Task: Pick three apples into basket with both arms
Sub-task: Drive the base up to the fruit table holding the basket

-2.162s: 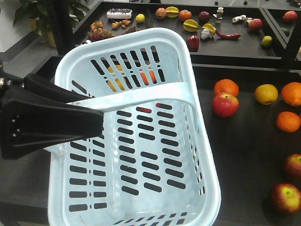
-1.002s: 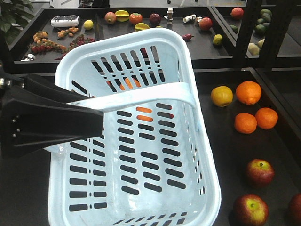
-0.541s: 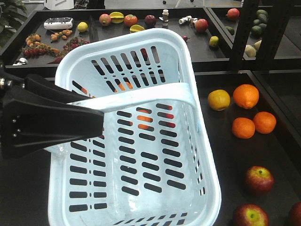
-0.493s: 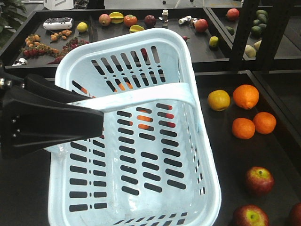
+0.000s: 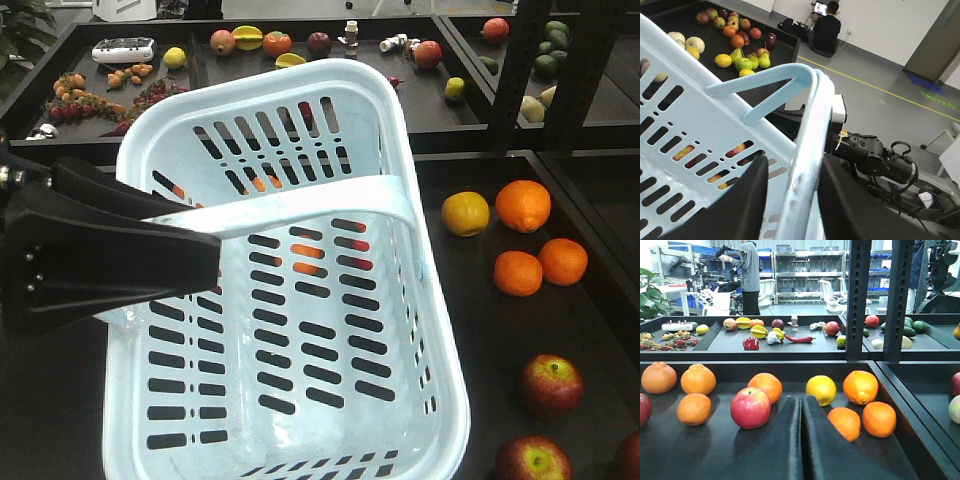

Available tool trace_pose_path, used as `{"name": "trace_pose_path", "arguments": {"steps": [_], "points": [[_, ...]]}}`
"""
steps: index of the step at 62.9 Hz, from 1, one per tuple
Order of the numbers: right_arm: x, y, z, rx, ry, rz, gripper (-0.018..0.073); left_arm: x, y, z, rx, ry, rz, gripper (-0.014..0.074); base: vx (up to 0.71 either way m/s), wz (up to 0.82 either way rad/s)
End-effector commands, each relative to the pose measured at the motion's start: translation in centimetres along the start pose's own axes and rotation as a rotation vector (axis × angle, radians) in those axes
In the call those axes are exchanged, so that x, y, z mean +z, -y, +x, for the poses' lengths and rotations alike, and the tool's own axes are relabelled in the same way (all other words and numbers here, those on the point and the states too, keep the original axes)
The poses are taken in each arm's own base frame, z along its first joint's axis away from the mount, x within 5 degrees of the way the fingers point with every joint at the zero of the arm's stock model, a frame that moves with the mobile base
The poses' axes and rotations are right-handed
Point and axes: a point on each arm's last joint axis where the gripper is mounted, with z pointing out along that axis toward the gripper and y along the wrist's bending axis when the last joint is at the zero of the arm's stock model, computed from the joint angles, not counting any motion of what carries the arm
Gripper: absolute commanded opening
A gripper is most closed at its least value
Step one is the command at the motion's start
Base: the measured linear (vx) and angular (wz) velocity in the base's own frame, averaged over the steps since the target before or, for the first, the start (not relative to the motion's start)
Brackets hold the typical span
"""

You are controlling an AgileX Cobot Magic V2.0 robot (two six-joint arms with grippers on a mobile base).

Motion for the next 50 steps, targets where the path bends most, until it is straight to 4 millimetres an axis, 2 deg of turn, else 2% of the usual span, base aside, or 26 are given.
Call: {"name": "trace_pose_path", "arguments": {"steps": [1,50], "points": [[-0.06,-0.15,-0.25,-0.011,0.068,-0.012,-0.0005,-0.3,1.16,-0.34,0.028,-0.02,0.024,-0.0006,0.0,0.0],[-0.06,-0.15,-0.25,-0.011,0.068,-0.012,-0.0005,-0.3,1.07,-0.46,0.026,-0.006,0.015,-0.0006,0.0,0.0]]}}
